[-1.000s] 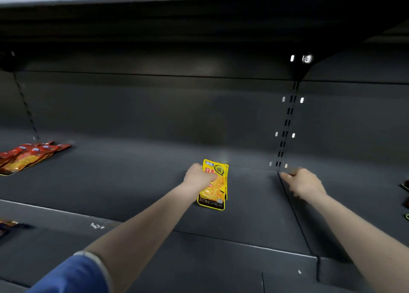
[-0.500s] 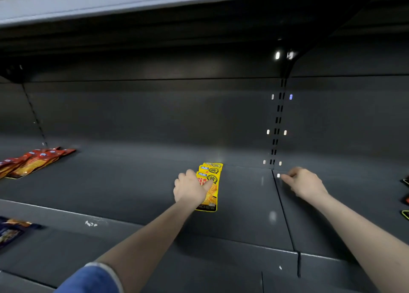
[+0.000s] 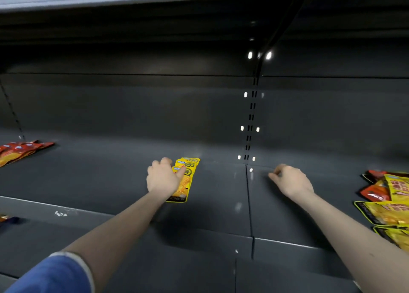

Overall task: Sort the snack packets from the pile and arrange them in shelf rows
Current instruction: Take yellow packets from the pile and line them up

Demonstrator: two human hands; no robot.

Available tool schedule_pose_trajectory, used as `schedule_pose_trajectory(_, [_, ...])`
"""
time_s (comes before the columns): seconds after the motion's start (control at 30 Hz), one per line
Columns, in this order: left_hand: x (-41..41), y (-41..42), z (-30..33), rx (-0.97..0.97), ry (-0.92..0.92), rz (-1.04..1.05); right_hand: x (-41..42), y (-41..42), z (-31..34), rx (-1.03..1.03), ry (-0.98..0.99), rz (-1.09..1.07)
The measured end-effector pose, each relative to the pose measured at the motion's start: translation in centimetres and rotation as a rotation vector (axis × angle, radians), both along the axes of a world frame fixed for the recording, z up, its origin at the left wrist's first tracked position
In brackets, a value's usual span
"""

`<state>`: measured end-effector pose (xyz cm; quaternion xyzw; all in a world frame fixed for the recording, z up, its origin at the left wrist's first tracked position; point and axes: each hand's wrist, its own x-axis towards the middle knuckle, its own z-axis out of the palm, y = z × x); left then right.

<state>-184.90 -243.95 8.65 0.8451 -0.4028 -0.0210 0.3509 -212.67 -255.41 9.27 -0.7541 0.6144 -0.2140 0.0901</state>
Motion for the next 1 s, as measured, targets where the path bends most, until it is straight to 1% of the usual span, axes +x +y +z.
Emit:
schedule_pose_trajectory(0.17, [-3.3, 0.0, 1.4, -0.024, -0.048, -0.039, -4.0, 1.5, -0.1, -0.054, 0.101, -0.025])
schedule_pose_trajectory(0.43, [-8.8, -1.7, 1.2, -0.014, -0.107, -0.219, -10.7, 5.4, -0.1, -0.152, 0.290, -0.135])
schedule_pose_trajectory(0.67, [-13.9, -1.5, 0.3, 0.067, -0.108, -0.295, -15.1, 7.5, 0.1, -0.216, 0.417, -0.155])
schedule_pose_trajectory(0.83, [-18.4, -2.5, 1.2, 0.075, -0.109, -0.346, -19.9, 6.4, 1.1, -0.269, 0.467, -0.190])
schedule_pose_trajectory(1.0, [-25.5, -4.6, 1.5, 0.063, -0.104, -0.362, -27.3, 4.2, 1.7, -0.291, 0.442, -0.214])
